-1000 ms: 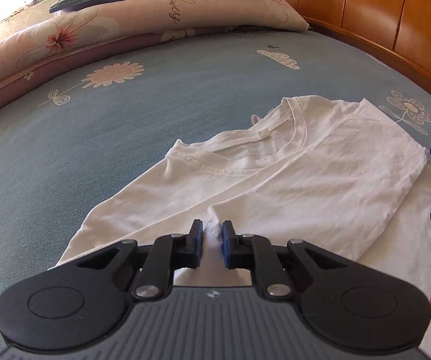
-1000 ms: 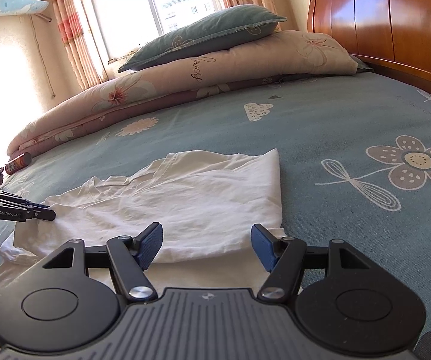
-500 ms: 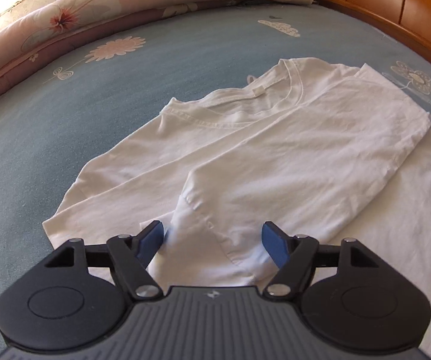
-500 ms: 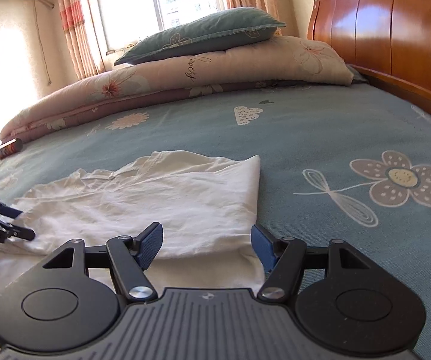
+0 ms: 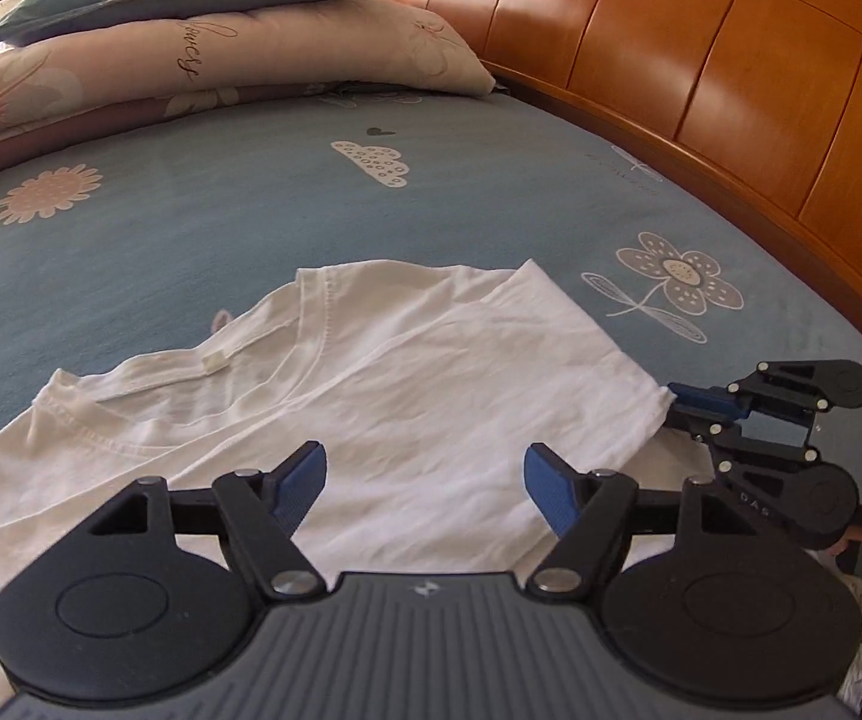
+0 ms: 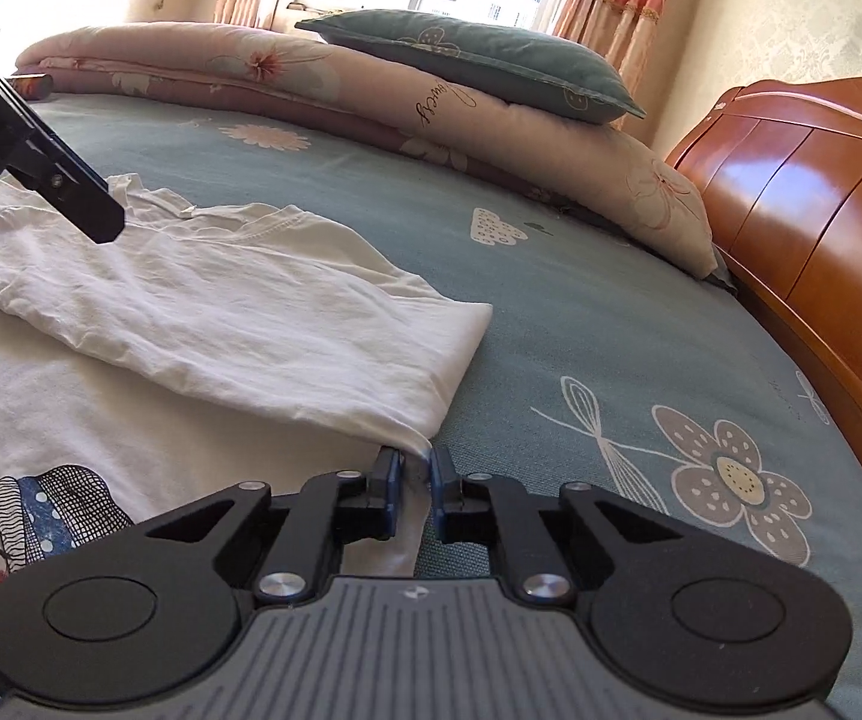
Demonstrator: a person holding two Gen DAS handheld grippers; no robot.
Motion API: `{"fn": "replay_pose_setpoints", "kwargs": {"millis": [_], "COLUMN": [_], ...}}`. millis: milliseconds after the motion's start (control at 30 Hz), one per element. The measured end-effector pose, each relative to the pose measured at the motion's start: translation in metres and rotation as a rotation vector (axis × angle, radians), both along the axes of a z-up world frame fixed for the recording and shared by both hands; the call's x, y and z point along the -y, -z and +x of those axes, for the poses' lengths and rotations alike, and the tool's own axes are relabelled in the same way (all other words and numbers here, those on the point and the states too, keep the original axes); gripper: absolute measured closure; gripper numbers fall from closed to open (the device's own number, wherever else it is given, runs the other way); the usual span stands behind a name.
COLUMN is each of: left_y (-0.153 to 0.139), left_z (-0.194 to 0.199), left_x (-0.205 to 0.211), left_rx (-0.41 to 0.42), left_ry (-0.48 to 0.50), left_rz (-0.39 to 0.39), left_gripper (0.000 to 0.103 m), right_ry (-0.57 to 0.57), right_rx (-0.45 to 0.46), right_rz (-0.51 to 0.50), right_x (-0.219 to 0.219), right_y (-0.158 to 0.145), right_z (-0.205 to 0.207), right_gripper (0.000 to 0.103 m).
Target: Fold clothes
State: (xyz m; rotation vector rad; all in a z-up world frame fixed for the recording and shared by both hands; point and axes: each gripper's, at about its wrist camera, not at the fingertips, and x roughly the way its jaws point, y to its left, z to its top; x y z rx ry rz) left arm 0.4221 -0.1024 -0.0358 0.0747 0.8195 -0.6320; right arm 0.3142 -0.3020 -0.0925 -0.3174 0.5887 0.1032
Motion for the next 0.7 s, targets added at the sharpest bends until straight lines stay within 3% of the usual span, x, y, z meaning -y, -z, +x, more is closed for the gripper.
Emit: {"fn": "replay_pose_setpoints", "kwargs": {"millis": [267,567,633,700], "left_y": [0.022,0.046,0.039,0.029], "left_z": [0.035,0.076,0.075,0.063], "left_x": [0.091,0.144,0.149,0.149], "left_rx": [-0.109,-0.196,-0.188,-0.175], "left_ry": [0.049,-0.022,-0.035,-0.017], "left_rz": [-0.172,-0.208,-0.204,-0.209], "left_gripper": [0.03,0.027,0.028,0.027], "right_ry": [-0.001,-0.021,-0.016,-0.009], "right_rx": [-0.049,-0.054,-0.043,-0.029], "right_rz": [0.129,0.168,0.187,0.208], "right_x": [0.024,0.03,0.035,0.041], "right_y": [-0.003,-0.004,-0.007,-0.01], "right_z": [-0.007,-0.014,-0.017,-0.021], "right_gripper": [0.092,0.088,0.079,0.078]}}
